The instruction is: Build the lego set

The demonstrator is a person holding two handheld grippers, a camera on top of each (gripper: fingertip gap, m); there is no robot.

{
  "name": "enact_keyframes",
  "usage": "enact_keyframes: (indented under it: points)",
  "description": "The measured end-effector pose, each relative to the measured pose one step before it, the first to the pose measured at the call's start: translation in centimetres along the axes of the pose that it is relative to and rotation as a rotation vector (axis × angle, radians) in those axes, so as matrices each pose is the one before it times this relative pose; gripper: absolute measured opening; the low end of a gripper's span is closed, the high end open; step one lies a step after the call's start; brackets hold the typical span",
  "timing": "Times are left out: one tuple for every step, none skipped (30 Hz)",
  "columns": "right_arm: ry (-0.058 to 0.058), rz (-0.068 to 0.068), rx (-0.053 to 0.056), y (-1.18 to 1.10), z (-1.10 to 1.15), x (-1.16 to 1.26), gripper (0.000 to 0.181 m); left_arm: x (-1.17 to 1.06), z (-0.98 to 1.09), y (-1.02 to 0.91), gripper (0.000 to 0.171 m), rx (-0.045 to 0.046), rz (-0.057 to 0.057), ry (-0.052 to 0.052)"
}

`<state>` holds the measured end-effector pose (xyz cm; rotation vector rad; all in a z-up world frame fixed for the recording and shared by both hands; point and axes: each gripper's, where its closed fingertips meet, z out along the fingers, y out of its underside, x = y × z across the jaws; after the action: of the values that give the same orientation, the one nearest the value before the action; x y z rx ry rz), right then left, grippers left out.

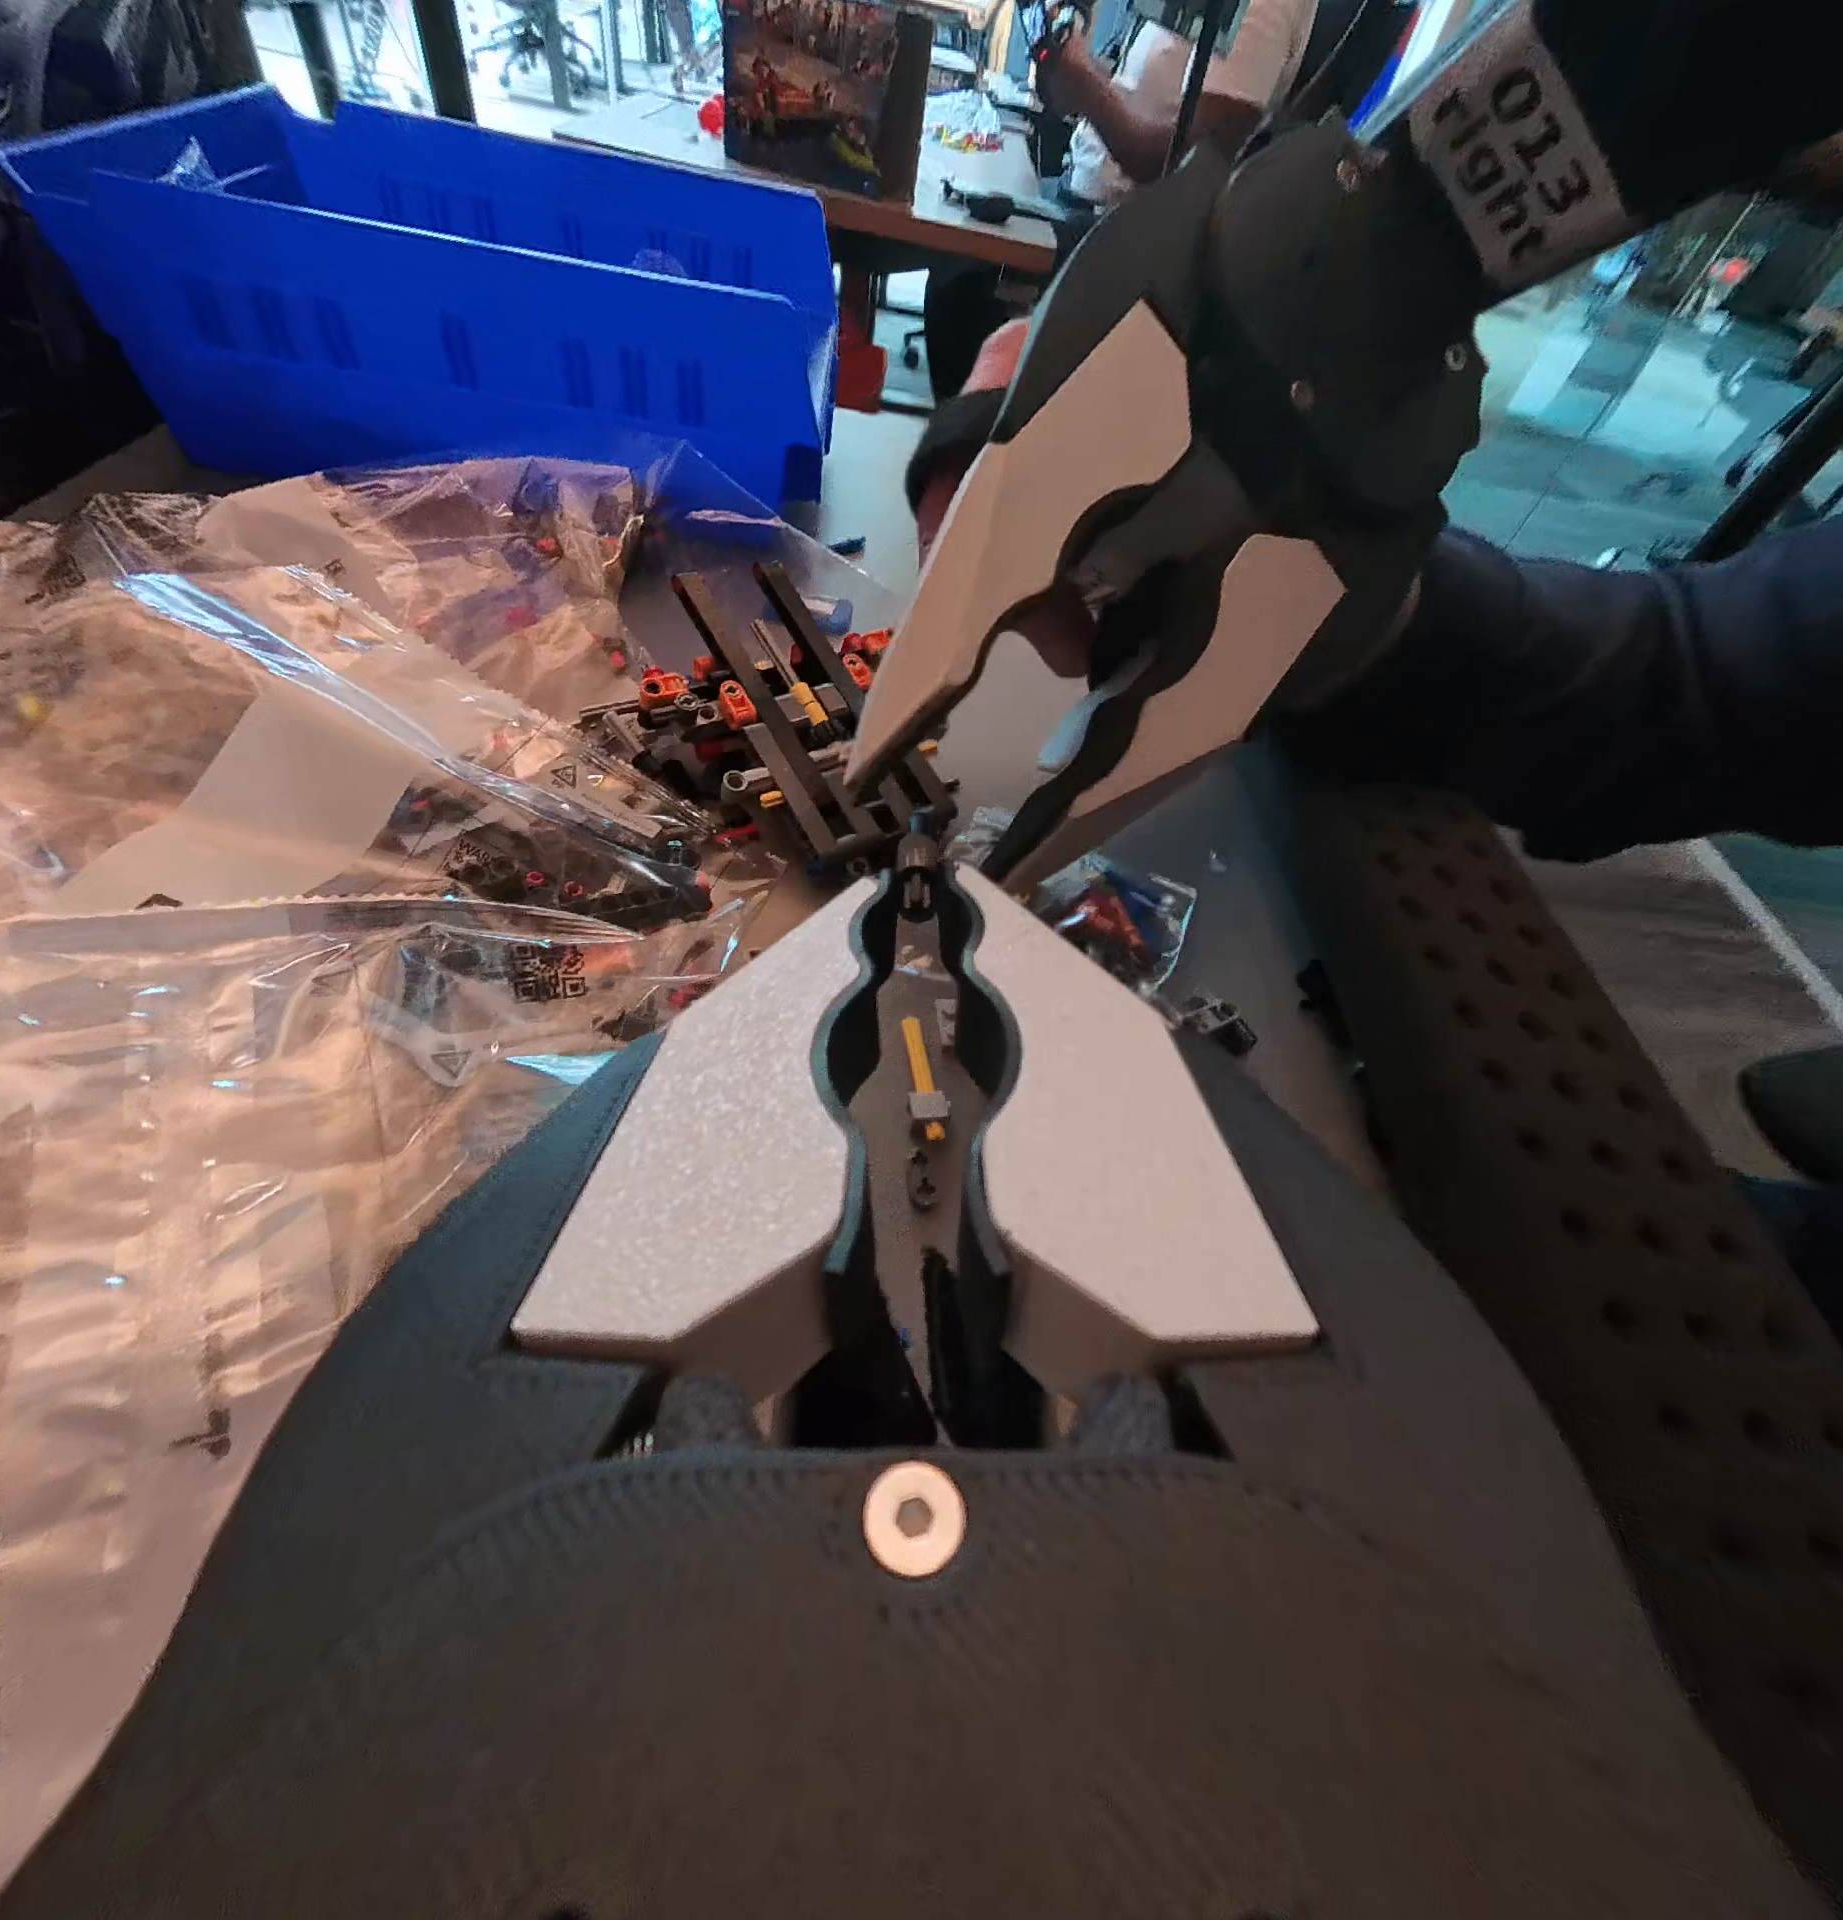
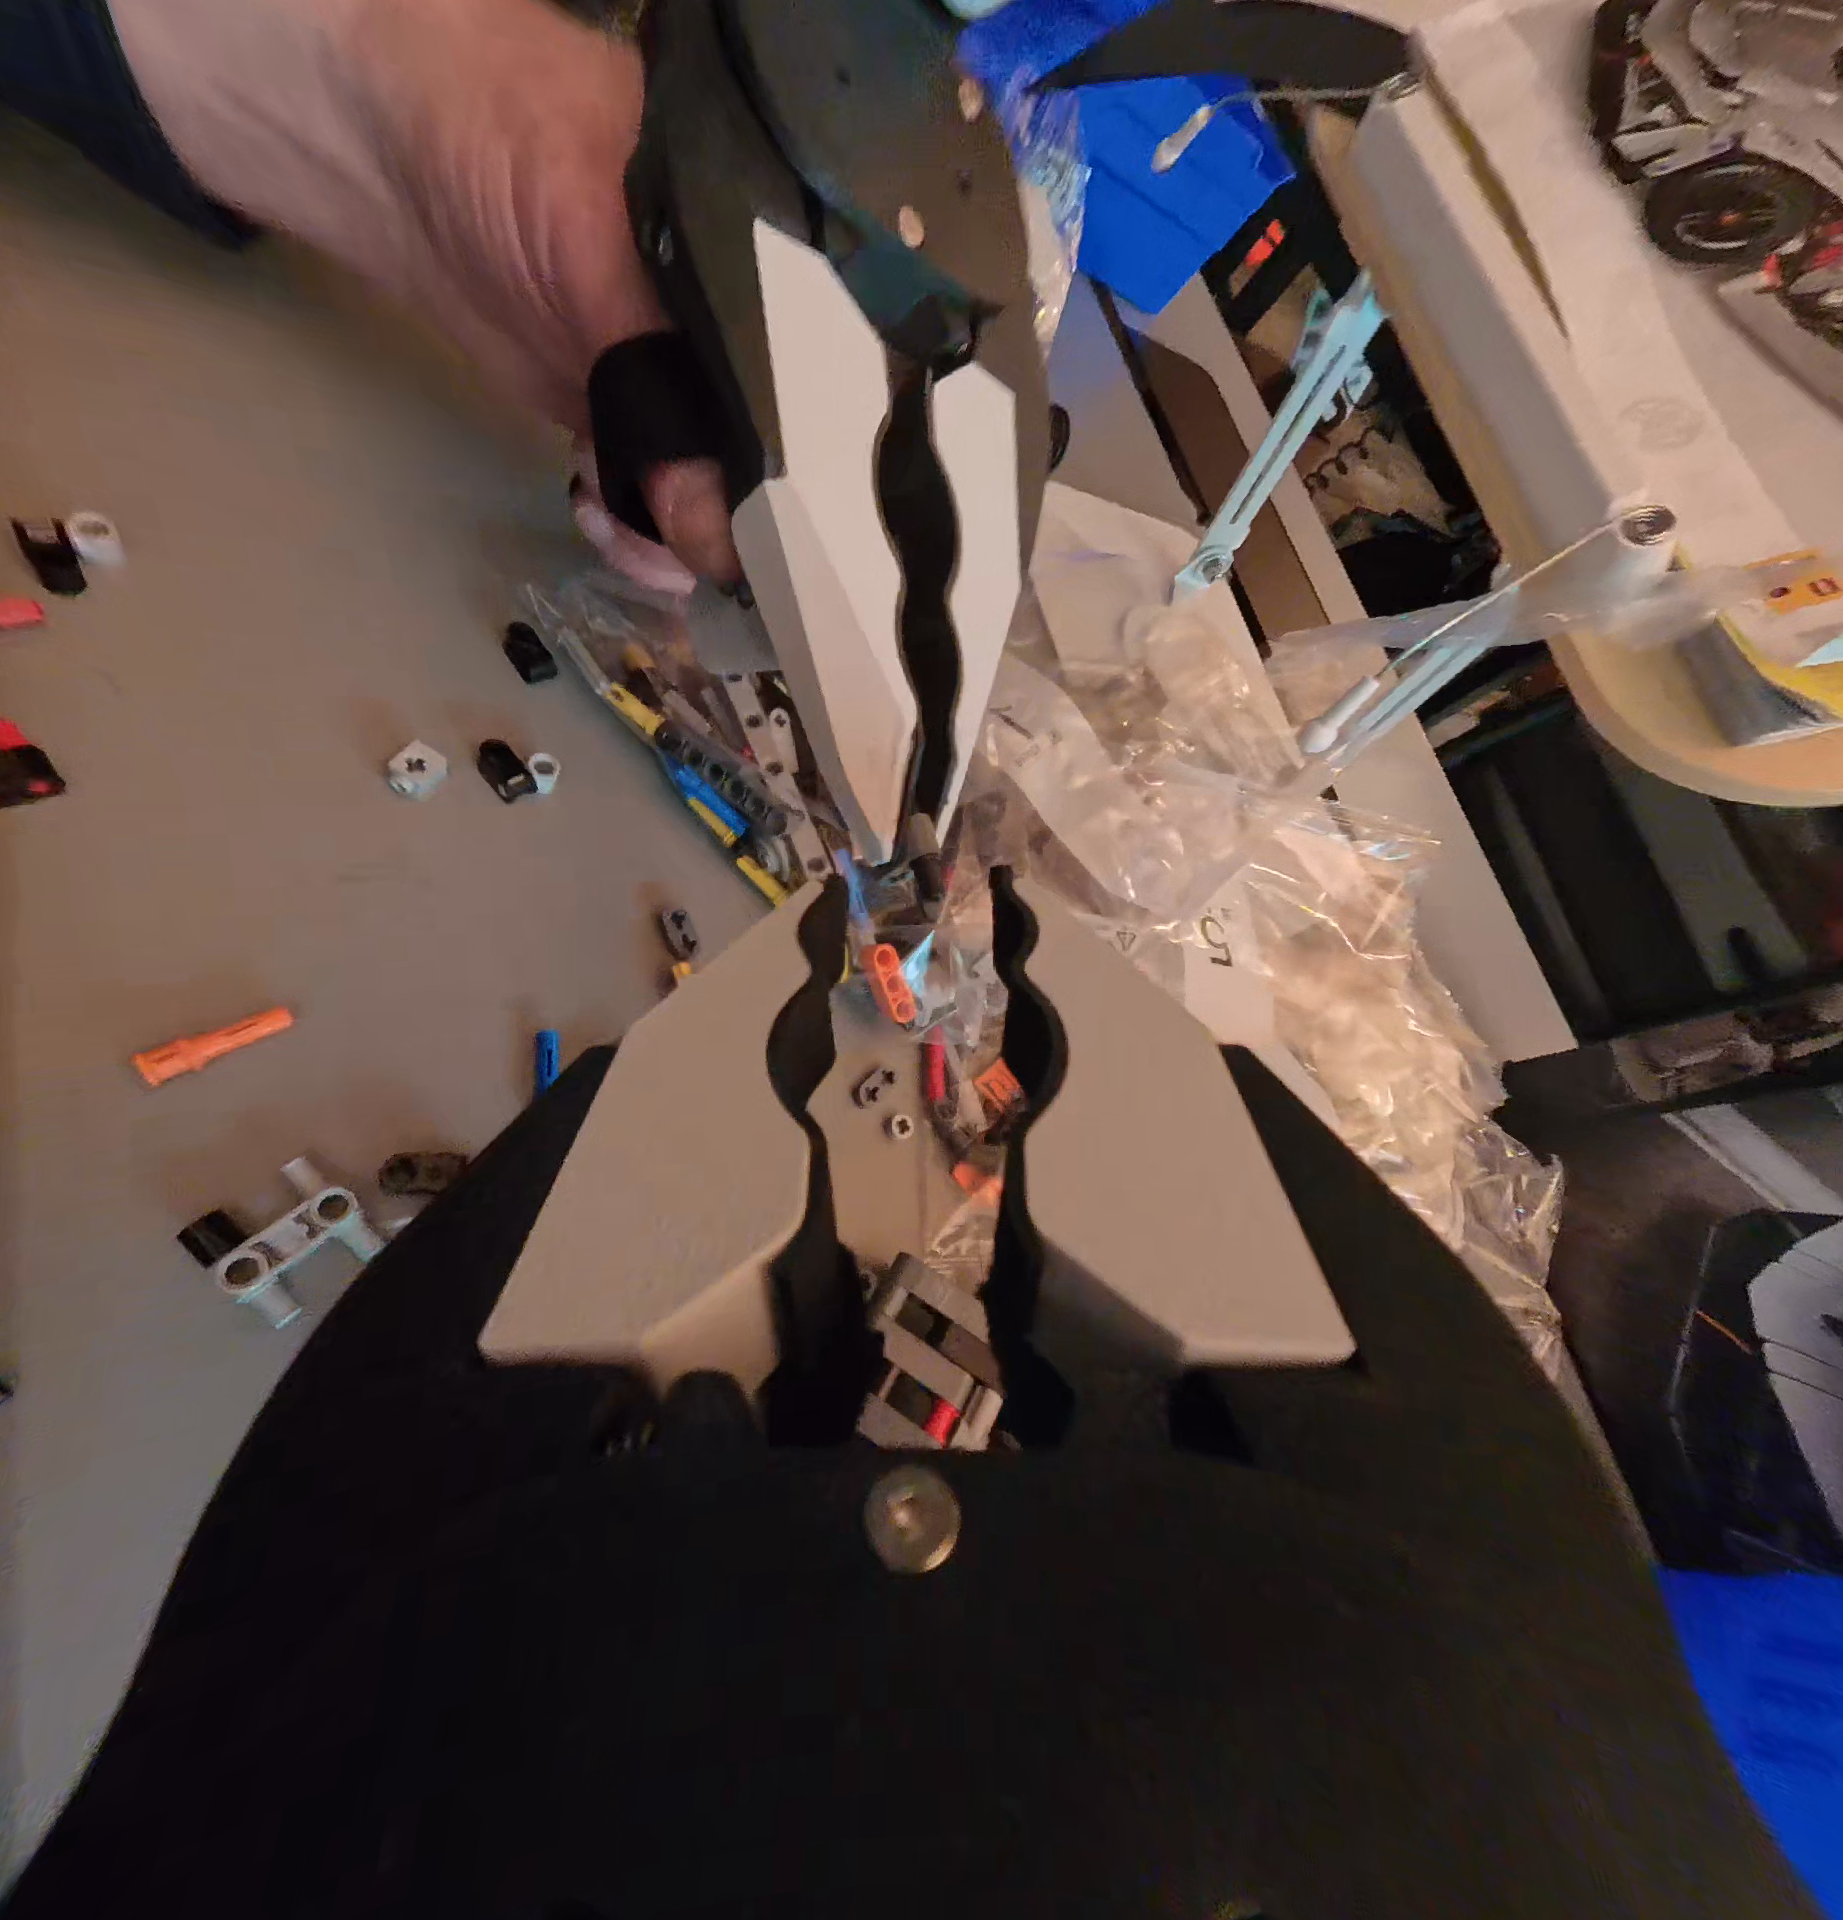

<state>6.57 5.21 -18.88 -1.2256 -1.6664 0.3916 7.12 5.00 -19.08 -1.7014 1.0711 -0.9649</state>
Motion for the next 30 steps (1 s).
enact_keyframes:
  points:
    - [-0.001, -0.0285, -0.0104, 0.05, 0.175, -0.301, 0.023, 0.133, 0.128, 0.193, 0.006, -0.01881, 0.0202, -0.0029]
    - [-0.0015, -0.0289, -0.0024, -0.096, 0.1, -0.309, 0.015, 0.139, 0.148, 0.235, 0.006, -0.0182, 0.0231, -0.0033]
    - [-0.0053, -0.0196, -0.0082, 0.052, 0.117, -0.26, 0.012, 0.031, 0.101, 0.172, 0.005, -0.01087, 0.0142, -0.0052]
    - [-0.0014, -0.0032, -0.0097, 0.146, 0.11, -0.065, 0.011, -0.075, 0.022, 0.171, 0.006, -0.00982, -0.002, -0.0017]
    - [-0.006, 0.0075, -0.0015, 0.029, 0.025, -0.044, 0.011, 0.008, -0.027, 0.071, 0.005, 0.00012, -0.0059, 0.0069]
    - [-0.0046, 0.0078, 0.0022, -0.047, -0.039, -0.007, 0.011, 0.04, -0.034, -0.061, 0.005, 0.0076, -0.0042, 0.007]
    - [-0.003, 0.0004, 0.0015, 0.004, -0.022, -0.025, 0.01, 0.023, -0.012, -0.026, 0.005, 0.00091, 0.0006, 0.0013]
    - [-0.0049, -0.0027, 0.0019, 0.014, 0.007, -0.095, 0.01, 0.052, -0.001, 0.085, 0.006, -0.01006, 0.0095, -0.0005]
    - [-0.0036, -0.0007, 0.0023, 0.009, -0.016, -0.059, 0.011, 0.062, 0.0, 0.057, 0.006, -0.00752, 0.0097, -0.0015]
    - [-0.0034, 0.0028, 0.0007, 0.006, -0.024, -0.019, 0.011, 0.034, -0.009, -0.035, 0.006, -0.00097, 0.002, -0.0002]
    - [-0.0016, 0.0005, -0.0066, 0.116, 0.017, -0.012, 0.01, 0.032, -0.002, 0.047, 0.006, -0.00245, -0.0028, 0.003]
    - [0.0105, -0.0087, -0.0173, 0.278, 0.054, 0.106, 0.009, -0.014, -0.018, 0.092, 0.005, -0.00432, -0.0034, 0.0021]
    - [0.018, -0.0131, -0.0211, 0.321, 0.087, 0.185, 0.007, -0.025, -0.02, 0.036, 0.006, -0.00083, -0.0003, 0.0002]
    - [0.0082, -0.0099, -0.0193, 0.26, 0.087, 0.044, 0.005, -0.027, -0.021, -0.041, 0.005, 0.00211, -0.0035, -0.0009]
    - [0.0042, -0.0058, -0.0078, 0.042, 0.092, -0.03, 0.002, 0.059, 0.019, -0.043, 0.006, 0.00022, -0.0029, 0.0026]
    - [0.0016, -0.0053, -0.0053, -0.005, 0.087, -0.067, 0.001, 0.08, 0.081, 0.029, 0.006, -0.00484, 0.0028, 0.0014]
    - [0.0004, -0.0022, -0.0067, 0.043, 0.096, -0.056, 0.001, 0.057, 0.115, 0.041, 0.006, -0.00478, 0.0053, -0.0024]
    - [0.0016, 0.0003, -0.0085, 0.088, 0.072, -0.029, 0.001, -0.018, 0.093, 0.086, 0.006, -0.00784, 0.0008, -0.0055]
    - [0.0029, -0.0005, -0.0058, 0.051, 0.013, 0.028, 0.001, -0.035, 0.039, 0.014, 0.006, -0.00248, 0.0012, -0.0048]
    - [0.0045, -0.0025, -0.0058, 0.01, -0.017, 0.014, 0.001, -0.022, -0.005, -0.04, 0.006, 0.00251, -0.0033, -0.0006]
    - [0.0064, -0.0062, -0.0088, -0.009, -0.035, 0.026, 0.001, 0.023, -0.004, -0.033, 0.006, 0.00368, -0.0045, 0.0033]
    - [0.0072, -0.0052, -0.0077, -0.016, 0.006, 0.022, 0.001, -0.027, -0.007, -0.092, 0.006, 0.00756, -0.0015, -0.0021]
    - [-0.0021, 0.0029, -0.0102, 0.061, 0.082, -0.058, 0.001, -0.024, 0.054, -0.027, 0.006, 0.00111, 0.0038, -0.0055]
    - [-0.0044, 0.0039, -0.02, 0.256, 0.127, -0.052, 0.001, -0.1, 0.131, 0.161, 0.007, -0.01245, 0.0102, -0.0134]
    - [-0.0047, -0.0013, -0.0169, 0.246, 0.12, -0.09, 0.001, -0.021, 0.179, 0.202, 0.009, -0.01426, 0.0119, -0.0096]
    - [-0.0056, -0.002, -0.0128, 0.173, 0.074, -0.128, 0.0, -0.128, 0.14, 0.182, 0.006, -0.01369, 0.0102, -0.0167]
    - [0.002, -0.0009, -0.0095, 0.086, 0.044, -0.018, 0.0, -0.034, 0.034, 0.048, 0.005, -0.00396, 0.0213, -0.0114]
    - [0.0064, -0.0025, -0.009, 0.054, 0.011, 0.048, 0.0, -0.041, -0.015, -0.023, 0.005, -0.00025, 0.0036, -0.0034]
    - [0.006, -0.0033, -0.0105, 0.072, 0.012, 0.043, 0.0, -0.047, -0.001, -0.043, 0.005, -0.00046, -0.0115, 0.0016]
    - [-0.0009, -0.0036, -0.0096, 0.115, 0.032, -0.054, 0.0, -0.005, 0.059, 0.068, 0.005, -0.00807, -0.0023, -0.0002]
